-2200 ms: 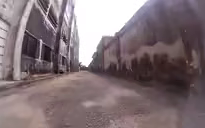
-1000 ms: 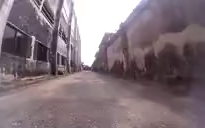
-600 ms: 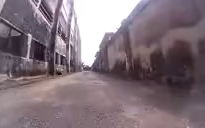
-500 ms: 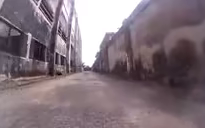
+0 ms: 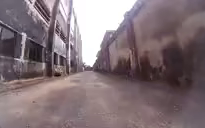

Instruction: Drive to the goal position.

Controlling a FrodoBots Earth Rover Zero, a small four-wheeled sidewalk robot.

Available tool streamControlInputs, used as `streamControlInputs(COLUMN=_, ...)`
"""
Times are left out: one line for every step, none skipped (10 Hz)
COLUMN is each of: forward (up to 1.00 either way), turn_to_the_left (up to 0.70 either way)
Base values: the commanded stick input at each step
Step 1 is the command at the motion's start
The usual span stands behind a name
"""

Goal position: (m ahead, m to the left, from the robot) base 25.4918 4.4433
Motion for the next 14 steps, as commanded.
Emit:
streamControlInputs(forward=1.0, turn_to_the_left=0.42)
streamControlInputs(forward=1.0, turn_to_the_left=0.02)
streamControlInputs(forward=1.0, turn_to_the_left=0.02)
streamControlInputs(forward=1.0, turn_to_the_left=0.02)
streamControlInputs(forward=1.0, turn_to_the_left=0.02)
streamControlInputs(forward=1.0, turn_to_the_left=0.02)
streamControlInputs(forward=1.0, turn_to_the_left=0.02)
streamControlInputs(forward=1.0, turn_to_the_left=0.23)
streamControlInputs(forward=1.0, turn_to_the_left=0.42)
streamControlInputs(forward=1.0, turn_to_the_left=0.42)
streamControlInputs(forward=1.0, turn_to_the_left=0.02)
streamControlInputs(forward=1.0, turn_to_the_left=0.02)
streamControlInputs(forward=1.0, turn_to_the_left=0.02)
streamControlInputs(forward=1.0, turn_to_the_left=0.02)
